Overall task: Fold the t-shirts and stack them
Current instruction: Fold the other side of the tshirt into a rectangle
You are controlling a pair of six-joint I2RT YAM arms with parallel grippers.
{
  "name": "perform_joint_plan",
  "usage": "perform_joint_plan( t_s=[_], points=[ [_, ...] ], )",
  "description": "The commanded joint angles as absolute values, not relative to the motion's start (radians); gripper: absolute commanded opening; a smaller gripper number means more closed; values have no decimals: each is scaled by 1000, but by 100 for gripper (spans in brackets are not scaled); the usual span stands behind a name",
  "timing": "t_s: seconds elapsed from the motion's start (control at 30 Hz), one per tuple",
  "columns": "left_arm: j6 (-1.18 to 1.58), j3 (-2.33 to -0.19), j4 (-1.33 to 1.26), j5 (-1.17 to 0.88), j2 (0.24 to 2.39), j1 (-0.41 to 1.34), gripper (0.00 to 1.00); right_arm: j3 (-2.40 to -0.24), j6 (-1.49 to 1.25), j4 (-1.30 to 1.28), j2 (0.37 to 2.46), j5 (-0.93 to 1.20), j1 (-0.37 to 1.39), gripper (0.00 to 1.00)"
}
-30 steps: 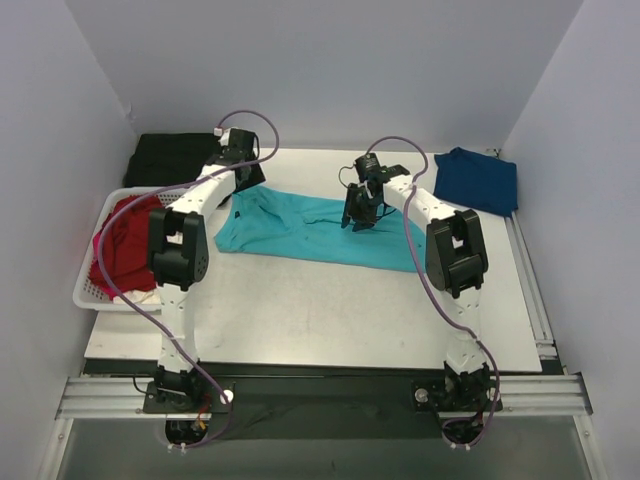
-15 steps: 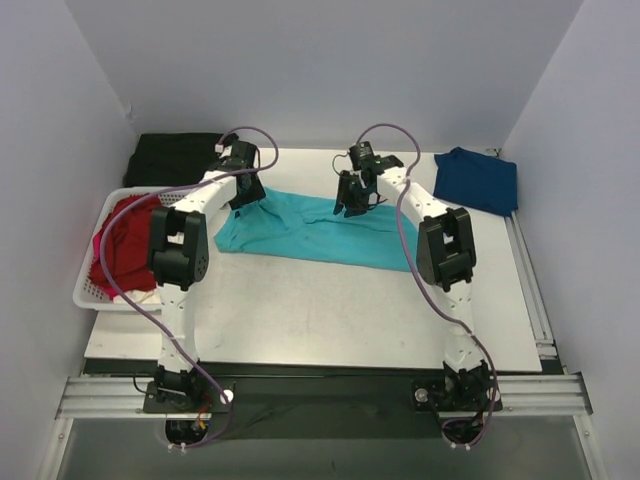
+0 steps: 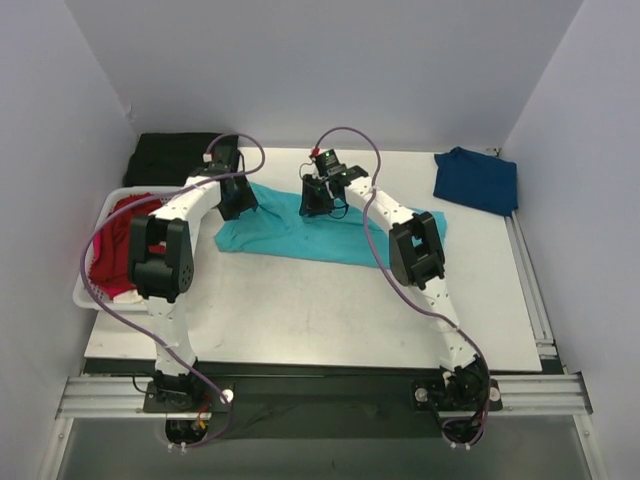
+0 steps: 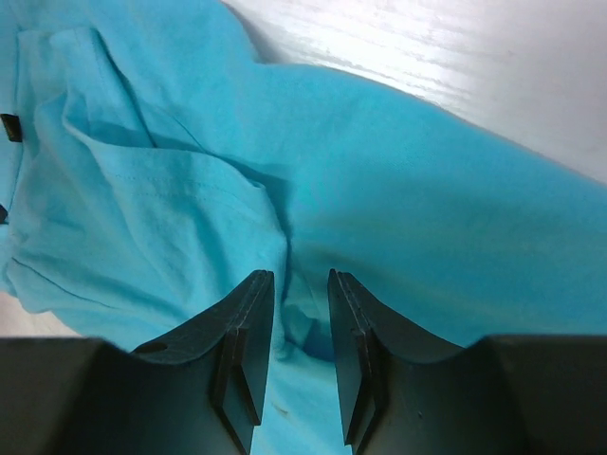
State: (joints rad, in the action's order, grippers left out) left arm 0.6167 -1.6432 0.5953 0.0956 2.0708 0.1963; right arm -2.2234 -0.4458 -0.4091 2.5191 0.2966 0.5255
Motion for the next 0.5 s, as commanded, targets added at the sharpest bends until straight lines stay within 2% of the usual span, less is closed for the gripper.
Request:
perform_joint_plan(
  t_s=[0.0,0.47],
  points=[
    [618,-1623,633,35,1994,187,62,-2210,-425,-273,2513,302,531,31],
    [603,-1546,624,0,1930,160,62,-2263,-445,-187,2591,314,548,38]
  ],
)
